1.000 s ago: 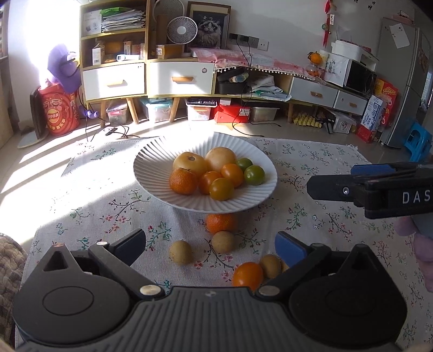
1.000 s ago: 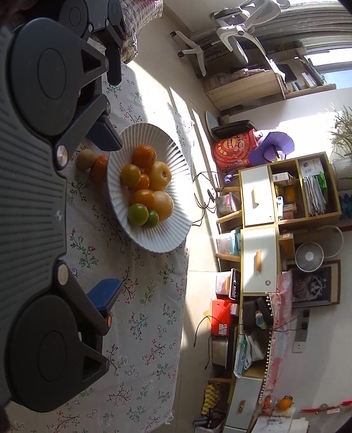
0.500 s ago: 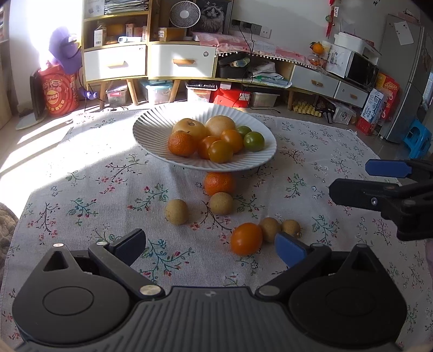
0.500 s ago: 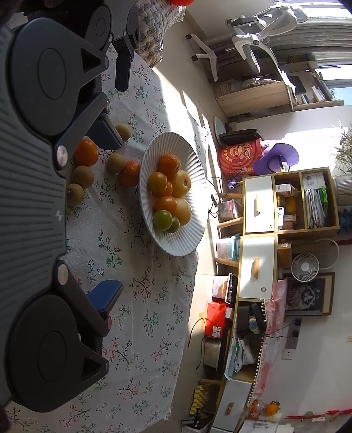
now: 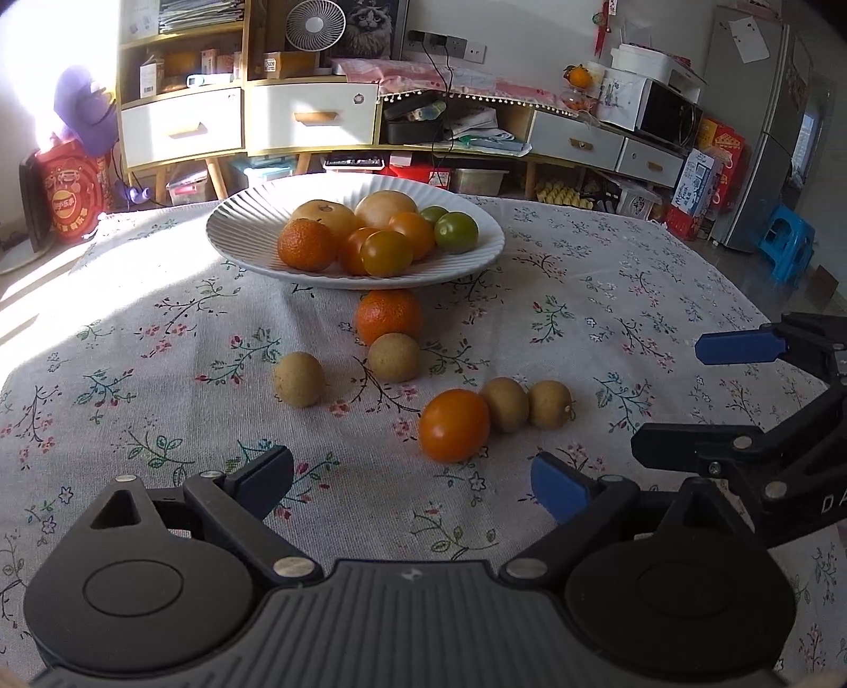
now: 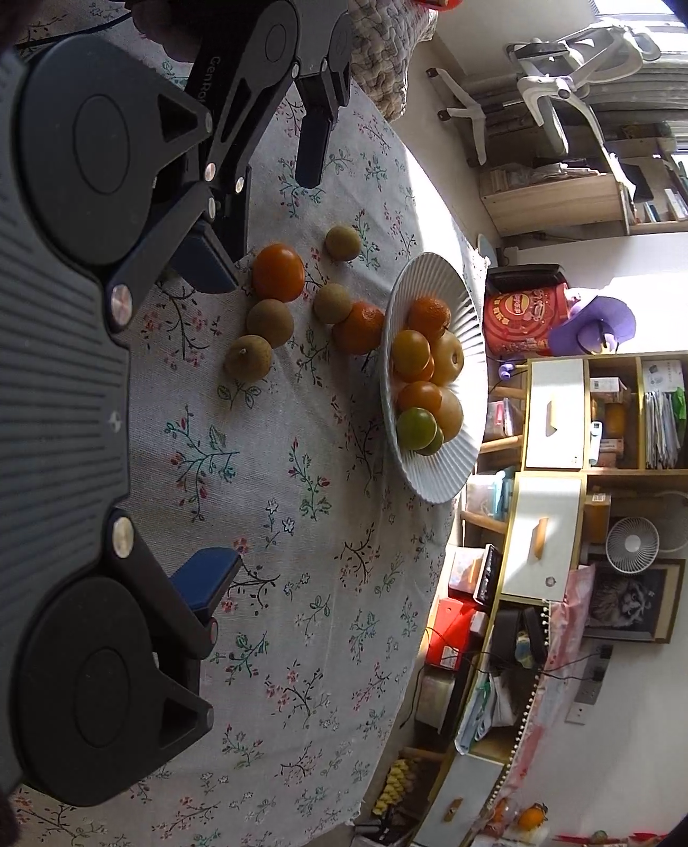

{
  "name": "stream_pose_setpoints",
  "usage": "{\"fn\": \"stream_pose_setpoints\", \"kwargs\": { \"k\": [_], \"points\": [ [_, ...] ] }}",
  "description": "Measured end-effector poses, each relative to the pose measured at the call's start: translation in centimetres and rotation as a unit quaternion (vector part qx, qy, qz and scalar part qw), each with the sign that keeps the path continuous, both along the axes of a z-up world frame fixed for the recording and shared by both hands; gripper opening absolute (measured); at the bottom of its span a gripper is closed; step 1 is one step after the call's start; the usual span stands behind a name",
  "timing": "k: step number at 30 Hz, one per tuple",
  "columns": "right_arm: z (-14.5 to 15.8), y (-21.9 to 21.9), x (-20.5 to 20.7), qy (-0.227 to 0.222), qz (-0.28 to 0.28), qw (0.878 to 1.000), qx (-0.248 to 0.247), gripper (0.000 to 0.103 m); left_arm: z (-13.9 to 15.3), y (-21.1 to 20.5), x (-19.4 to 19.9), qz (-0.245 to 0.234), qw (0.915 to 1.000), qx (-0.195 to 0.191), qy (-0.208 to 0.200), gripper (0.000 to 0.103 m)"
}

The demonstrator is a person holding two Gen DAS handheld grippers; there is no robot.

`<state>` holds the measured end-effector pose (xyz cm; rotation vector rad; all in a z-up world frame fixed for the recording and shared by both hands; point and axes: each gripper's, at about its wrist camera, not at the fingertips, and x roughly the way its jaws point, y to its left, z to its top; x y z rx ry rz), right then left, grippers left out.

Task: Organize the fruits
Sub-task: 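Withdraw both tools from the plate toward the remaining fruit, then close left tool on an orange while right tool closes on a small brown pear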

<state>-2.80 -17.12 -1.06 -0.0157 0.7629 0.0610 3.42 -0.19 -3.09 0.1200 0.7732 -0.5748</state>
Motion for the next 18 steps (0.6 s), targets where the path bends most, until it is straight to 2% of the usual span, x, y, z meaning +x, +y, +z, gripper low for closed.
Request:
{"fn": "stream_pose_setpoints", "kwargs": {
  "k": [4,6,9,16,18],
  "points": [
    [-0.5,0.1,-0.5,0.007,0.01,1.0,-0.01,0.102,-0.2,-0.4,0.3,-0.01,0.9999,-0.001,-0.005,0.072],
    [-0.7,0.2,-0.7,0.009,0.014,1.0,-0.014,0.102,-0.2,-0.7,0.5,-0.015,0.9998,0.006,-0.011,0.059],
    [-0.8,0.3,-0.8,0.009,0.02,1.0,-0.02,0.101,-0.1,-1.1,0.9,-0.023,0.9996,0.006,-0.011,0.048],
    [-1.1,0.2,-0.8,0.013,0.023,0.999,-0.02,0.099,0.0,-1.7,1.1,-0.039,0.9992,0.006,-0.01,0.034],
    [-1.2,0.2,-0.7,0.015,0.022,0.999,-0.02,0.098,0.0,-1.9,1.1,-0.042,0.9991,0.007,-0.009,0.027]
  ]
}}
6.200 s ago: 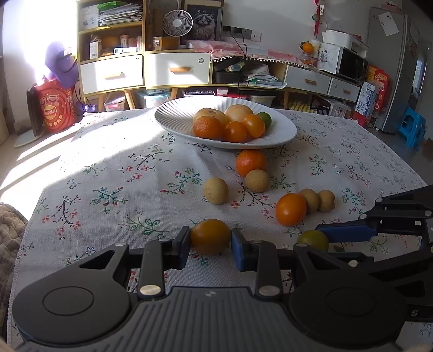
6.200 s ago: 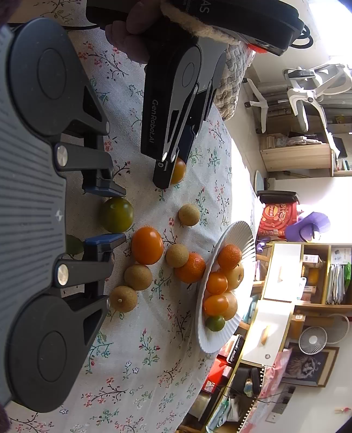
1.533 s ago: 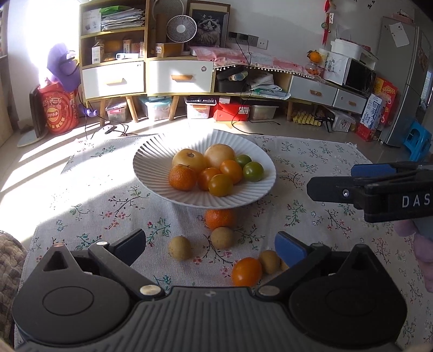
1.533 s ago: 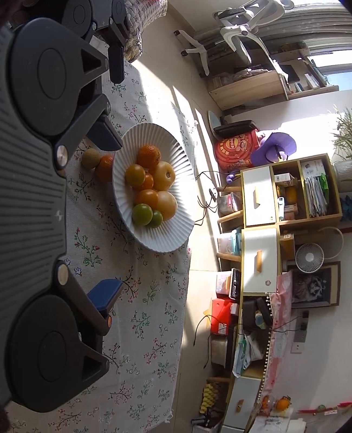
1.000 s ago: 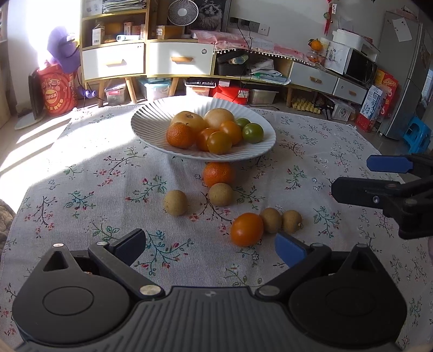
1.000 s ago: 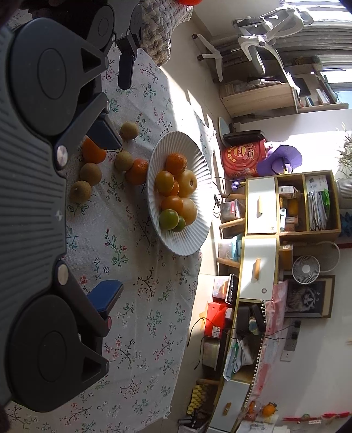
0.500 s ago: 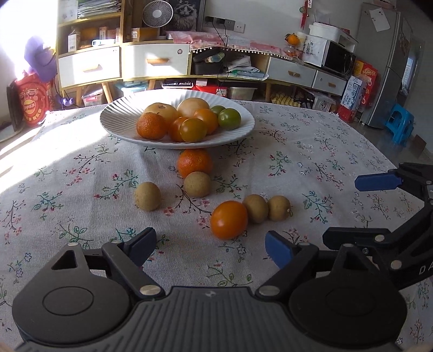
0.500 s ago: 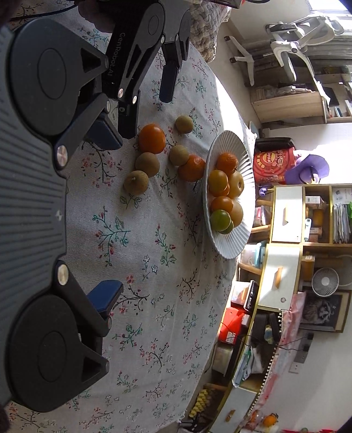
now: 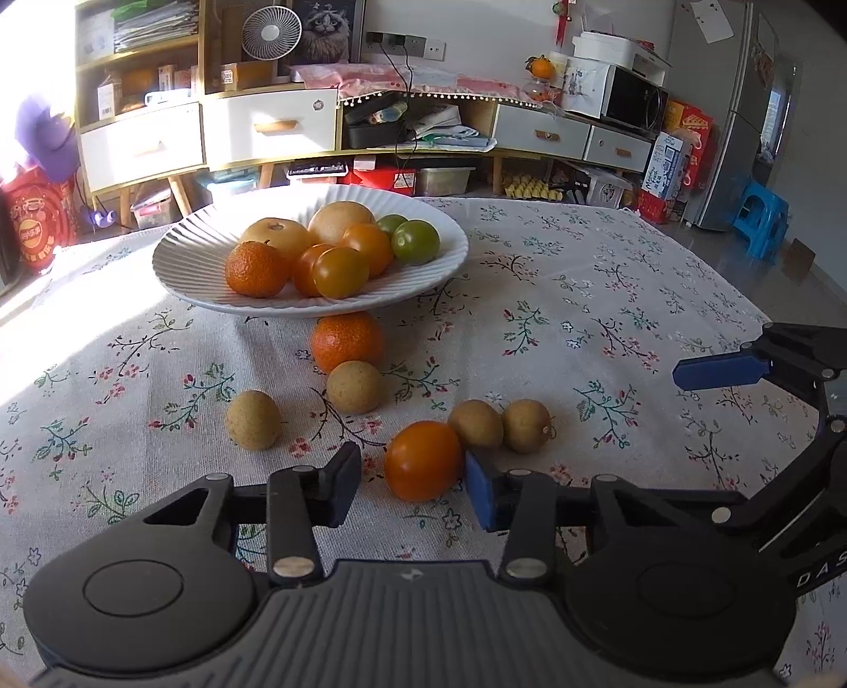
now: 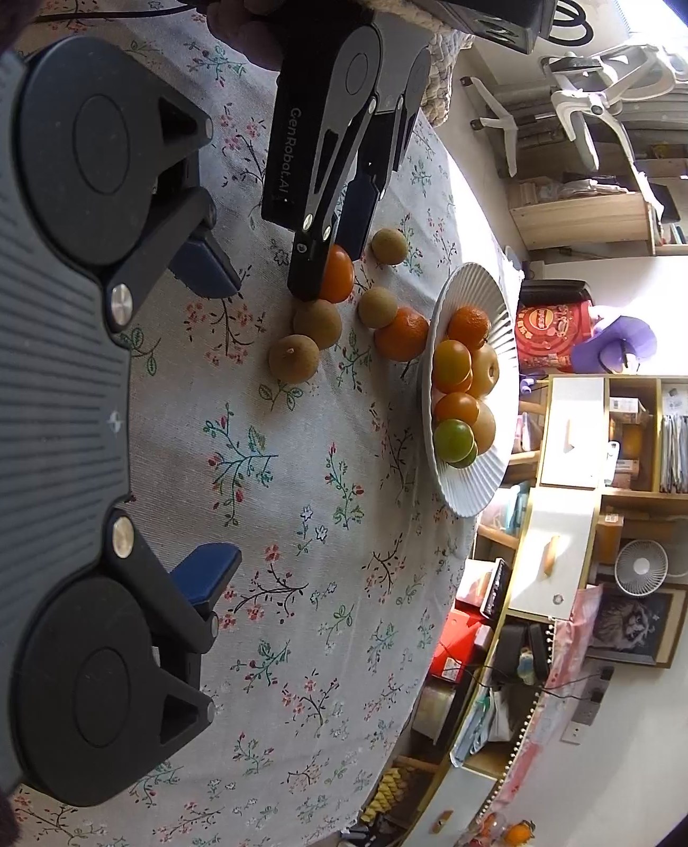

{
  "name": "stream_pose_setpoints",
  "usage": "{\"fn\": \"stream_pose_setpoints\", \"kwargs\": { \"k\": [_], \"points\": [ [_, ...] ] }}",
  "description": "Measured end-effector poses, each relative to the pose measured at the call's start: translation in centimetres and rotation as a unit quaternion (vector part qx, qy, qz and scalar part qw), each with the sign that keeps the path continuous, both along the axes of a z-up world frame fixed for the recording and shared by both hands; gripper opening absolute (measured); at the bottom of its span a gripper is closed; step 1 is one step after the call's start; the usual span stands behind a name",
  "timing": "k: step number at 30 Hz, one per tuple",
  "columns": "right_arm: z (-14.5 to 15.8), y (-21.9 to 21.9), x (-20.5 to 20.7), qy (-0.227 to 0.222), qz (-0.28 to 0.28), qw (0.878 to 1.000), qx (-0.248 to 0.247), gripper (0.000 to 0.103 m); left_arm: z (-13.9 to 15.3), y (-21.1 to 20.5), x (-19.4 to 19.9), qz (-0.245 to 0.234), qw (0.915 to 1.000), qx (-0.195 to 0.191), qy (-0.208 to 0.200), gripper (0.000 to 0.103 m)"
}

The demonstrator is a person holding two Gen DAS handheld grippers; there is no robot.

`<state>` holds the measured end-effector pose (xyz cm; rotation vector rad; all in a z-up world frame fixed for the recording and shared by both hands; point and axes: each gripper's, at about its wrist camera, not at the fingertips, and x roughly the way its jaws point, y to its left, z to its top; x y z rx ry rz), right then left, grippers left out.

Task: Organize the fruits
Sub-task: 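Close left tool on an orange while right tool closes on a small brown pear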

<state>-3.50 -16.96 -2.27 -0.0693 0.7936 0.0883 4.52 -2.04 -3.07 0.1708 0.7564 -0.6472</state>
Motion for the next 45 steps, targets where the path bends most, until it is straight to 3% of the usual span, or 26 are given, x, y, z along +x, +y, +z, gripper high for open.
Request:
{"fn": "stream_pose_setpoints", "kwargs": {
  "k": [2,11,22,40,45],
  "points": [
    [-0.1,0.0,0.1,0.001,0.001,1.0,0.001,0.098,0.1,0.0,0.0,-0.002,1.0,-0.002,0.002,0.018],
    [-0.2,0.6,0.8,0.004,0.011,1.0,0.005,0.087,0.7,0.7,-0.2,0.014,0.9999,0.001,-0.003,0.018],
    [-0.6,2.1,2.6,0.016,0.022,1.0,-0.002,0.055,0.8,2.3,-0.3,0.033,0.9993,0.002,0.017,0.018],
    [-0.6,2.8,3.5,0.025,0.04,0.999,0.005,0.025,0.8,2.8,-0.1,0.036,0.9991,-0.001,0.022,0.018],
    [-0.5,2.6,3.5,0.027,0.038,0.999,0.01,0.023,0.8,2.8,-0.1,0.036,0.9991,-0.002,0.022,0.018]
  ]
}}
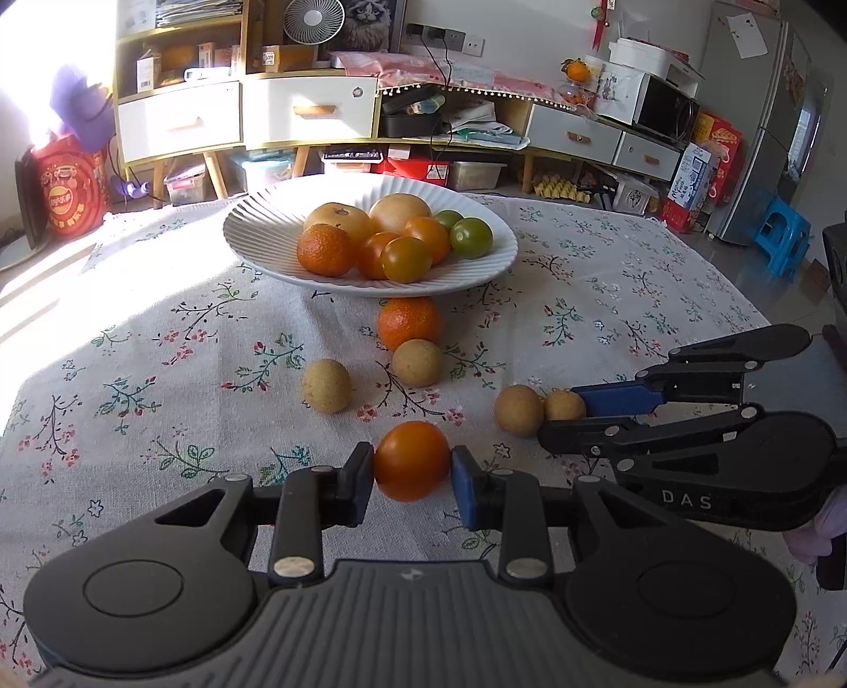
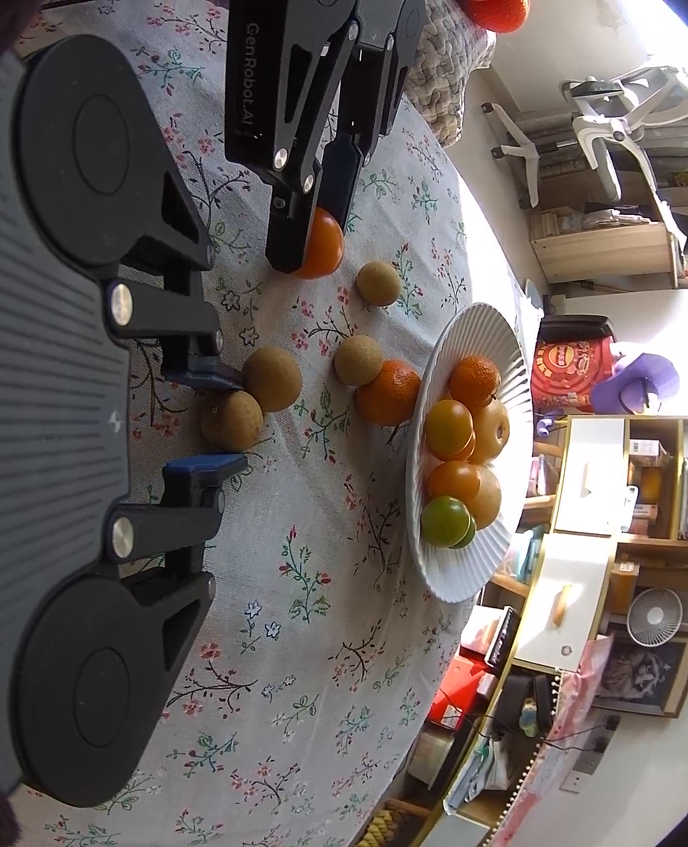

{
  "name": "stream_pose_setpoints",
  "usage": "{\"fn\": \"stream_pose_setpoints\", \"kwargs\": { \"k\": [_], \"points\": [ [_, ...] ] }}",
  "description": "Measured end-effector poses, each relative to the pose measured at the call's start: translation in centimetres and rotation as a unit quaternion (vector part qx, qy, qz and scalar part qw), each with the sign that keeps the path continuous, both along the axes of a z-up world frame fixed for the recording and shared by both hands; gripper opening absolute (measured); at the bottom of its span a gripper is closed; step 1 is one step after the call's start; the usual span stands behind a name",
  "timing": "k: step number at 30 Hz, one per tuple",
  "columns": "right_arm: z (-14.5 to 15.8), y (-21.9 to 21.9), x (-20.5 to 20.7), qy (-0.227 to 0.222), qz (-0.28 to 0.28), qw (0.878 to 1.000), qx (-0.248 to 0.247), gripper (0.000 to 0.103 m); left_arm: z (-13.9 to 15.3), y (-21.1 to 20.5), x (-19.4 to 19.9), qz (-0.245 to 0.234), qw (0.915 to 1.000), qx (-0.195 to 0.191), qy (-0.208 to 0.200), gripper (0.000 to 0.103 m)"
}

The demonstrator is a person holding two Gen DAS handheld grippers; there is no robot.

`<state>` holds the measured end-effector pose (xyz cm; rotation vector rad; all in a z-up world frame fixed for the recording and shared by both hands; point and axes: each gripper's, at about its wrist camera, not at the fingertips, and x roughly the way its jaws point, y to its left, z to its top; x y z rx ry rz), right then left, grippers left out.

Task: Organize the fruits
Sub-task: 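Close left tool on an orange while right tool closes on a small brown pear, then lift and carry the orange and brown pear over the white plate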

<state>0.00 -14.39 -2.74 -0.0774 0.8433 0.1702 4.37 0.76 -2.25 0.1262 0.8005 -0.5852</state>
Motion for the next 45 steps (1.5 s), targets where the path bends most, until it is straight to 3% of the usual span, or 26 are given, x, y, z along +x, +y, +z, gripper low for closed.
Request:
{"fn": "stream_pose_setpoints", "kwargs": {
  "k": [11,27,36,45],
  "points": [
    [0.6,-0.3,-0.2,-0.004,-0.005,1.0,0.005,0.023,0.7,0.1,0.1,0.004,0.9999,-0.008,-0.006,0.018],
    [3.7,-0.9,2.4,-0.054,-0.043,0.997,0.038,0.023,3.6,-1.4,3.3,0.036,0.9979,-0.044,-0.03,0.018],
    [4.0,-1.3,4.7,-0.071,-0.049,0.995,0.046,0.023,3.0,-2.4,5.3,0.043,0.9983,-0.032,-0.024,0.018],
    [3.2,-2.0,5.8,-0.057,-0.054,0.995,0.061,0.023,2.4,-2.5,6.5,0.063,0.9974,-0.035,-0.009,0.018]
  ]
}}
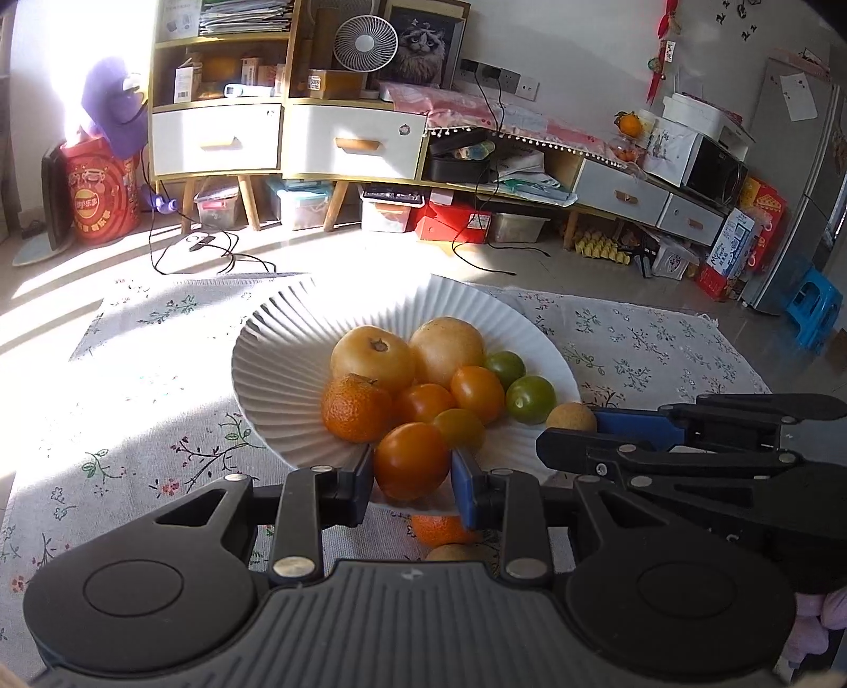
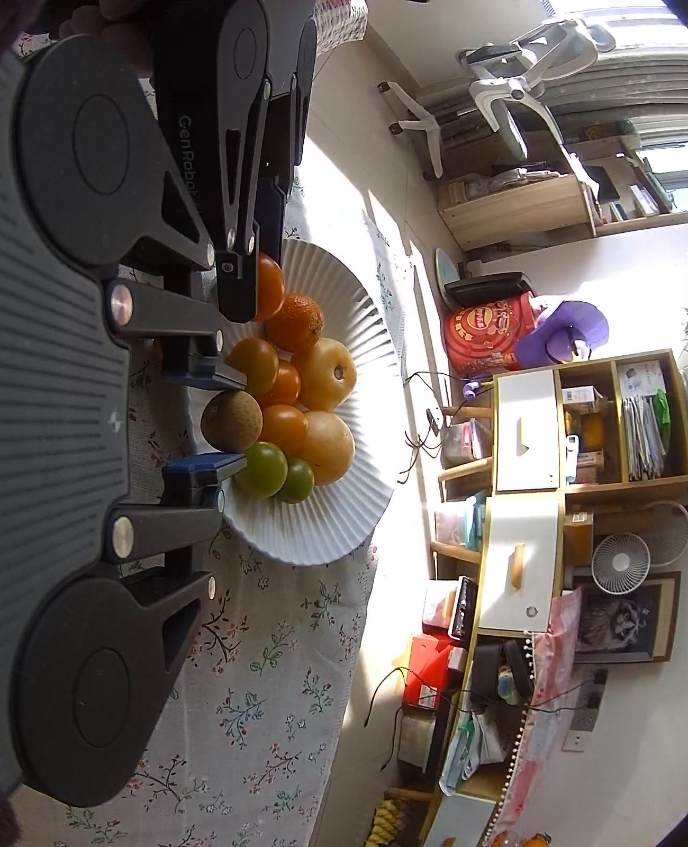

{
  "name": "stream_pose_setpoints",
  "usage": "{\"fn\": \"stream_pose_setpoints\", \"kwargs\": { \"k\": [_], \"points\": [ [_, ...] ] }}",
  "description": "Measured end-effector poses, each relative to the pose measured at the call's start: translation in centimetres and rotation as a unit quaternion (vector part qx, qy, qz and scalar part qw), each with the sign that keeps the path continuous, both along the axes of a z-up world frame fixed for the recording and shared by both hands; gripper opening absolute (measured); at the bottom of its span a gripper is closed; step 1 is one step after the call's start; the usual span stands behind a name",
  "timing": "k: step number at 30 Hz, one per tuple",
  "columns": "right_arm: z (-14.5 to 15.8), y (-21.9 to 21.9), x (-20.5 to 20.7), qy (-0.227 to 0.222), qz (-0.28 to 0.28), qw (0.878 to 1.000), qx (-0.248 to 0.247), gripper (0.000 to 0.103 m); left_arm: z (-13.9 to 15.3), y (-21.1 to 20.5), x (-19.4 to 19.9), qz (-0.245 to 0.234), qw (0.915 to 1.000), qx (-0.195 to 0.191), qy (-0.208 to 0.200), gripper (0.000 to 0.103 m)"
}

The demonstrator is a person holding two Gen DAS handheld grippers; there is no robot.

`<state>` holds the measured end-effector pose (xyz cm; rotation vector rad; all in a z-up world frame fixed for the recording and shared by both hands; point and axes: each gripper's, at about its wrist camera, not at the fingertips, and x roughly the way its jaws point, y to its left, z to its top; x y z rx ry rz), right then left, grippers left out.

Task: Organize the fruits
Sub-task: 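Lift and carry the orange and brown pear over the white plate, then open left tool onto the plate while right tool releases the brown pear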

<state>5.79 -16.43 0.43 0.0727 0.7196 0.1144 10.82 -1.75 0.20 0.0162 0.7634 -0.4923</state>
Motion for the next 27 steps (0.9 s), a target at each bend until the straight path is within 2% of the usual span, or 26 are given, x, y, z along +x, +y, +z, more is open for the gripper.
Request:
{"fn": "stream_pose_setpoints", "kwargs": {
  "k": [10,16,27],
  "points": [
    [-0.37,-0.21,0.35,0.004,-0.006,1.0,0.003,0.023,-0.07,-0.02,0.19,0.002,1.0,-0.008,0.002,0.018],
    [-0.31,0.06,0.41,0.0,0.0,1.0,0.002,0.025,0.23,-0.15,0.09,0.002,0.9999,-0.003,-0.011,0.019],
    [0.06,-0.04,0.27,-0.004,-0.003,1.0,0.0,0.032,0.43,0.1,0.12,0.002,0.9998,0.003,-0.019,0.029]
  ]
}}
